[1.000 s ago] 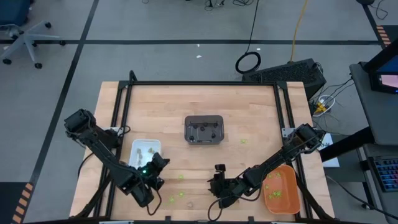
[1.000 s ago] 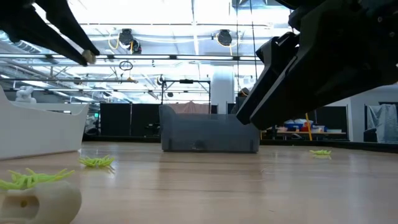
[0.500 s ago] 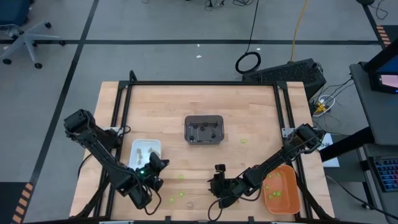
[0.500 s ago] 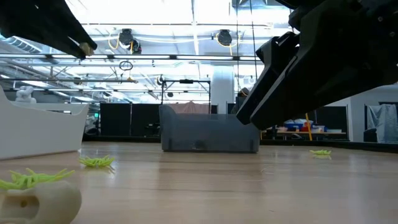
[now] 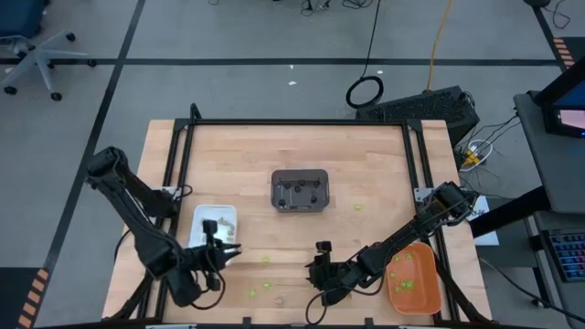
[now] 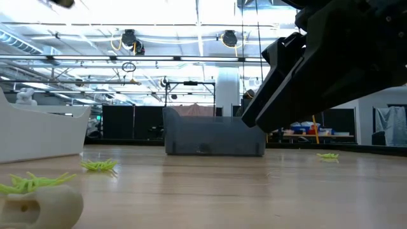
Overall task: Sort Halloween decoration
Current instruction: Put the white skull toy into the white bin
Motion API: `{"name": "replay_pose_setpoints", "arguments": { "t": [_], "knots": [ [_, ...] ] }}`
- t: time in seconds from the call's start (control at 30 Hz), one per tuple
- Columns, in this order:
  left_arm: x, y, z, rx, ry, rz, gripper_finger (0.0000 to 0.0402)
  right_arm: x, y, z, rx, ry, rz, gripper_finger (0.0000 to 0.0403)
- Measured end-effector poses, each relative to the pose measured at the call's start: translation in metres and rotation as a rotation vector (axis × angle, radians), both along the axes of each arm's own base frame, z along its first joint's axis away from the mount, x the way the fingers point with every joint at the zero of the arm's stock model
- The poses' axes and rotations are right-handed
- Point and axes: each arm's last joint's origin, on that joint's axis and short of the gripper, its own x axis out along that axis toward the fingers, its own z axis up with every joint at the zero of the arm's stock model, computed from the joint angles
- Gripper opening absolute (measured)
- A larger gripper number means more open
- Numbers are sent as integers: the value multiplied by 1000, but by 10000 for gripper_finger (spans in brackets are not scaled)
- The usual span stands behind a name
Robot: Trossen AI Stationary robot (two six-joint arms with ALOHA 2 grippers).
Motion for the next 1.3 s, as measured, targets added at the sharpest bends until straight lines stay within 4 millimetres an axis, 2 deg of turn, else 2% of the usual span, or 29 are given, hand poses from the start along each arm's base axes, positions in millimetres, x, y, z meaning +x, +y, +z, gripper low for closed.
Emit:
{"name": "replay_pose_setpoints", "arguments": {
  "t": [0.23, 0.53, 0.73, 0.93, 1.1, 1.2, 1.3],
  "knots": [
    [-7, -4, 15, -282, -52, 47, 36, 0, 0, 0, 3, -3, -1, 148],
    [-11, -7, 14, -424, 22, 59, 36, 0, 0, 0, 3, -3, -1, 148],
    [-18, 2, 7, -313, 123, 74, 36, 1, 1, 1, 10, -16, 1, 148],
    [-32, 30, 2, -156, 307, 207, 36, 1, 1, 1, 9, -19, 3, 148],
    [-36, 46, 1, -32, 411, 243, 36, 2, 0, 1, 9, -19, 0, 148],
    [-36, 50, -7, -13, 468, 224, 36, 2, -1, 2, 9, -20, -1, 148],
    [-35, 50, -18, -66, 521, 227, 36, 3, -1, 2, 11, -22, -2, 148]
  ]
}}
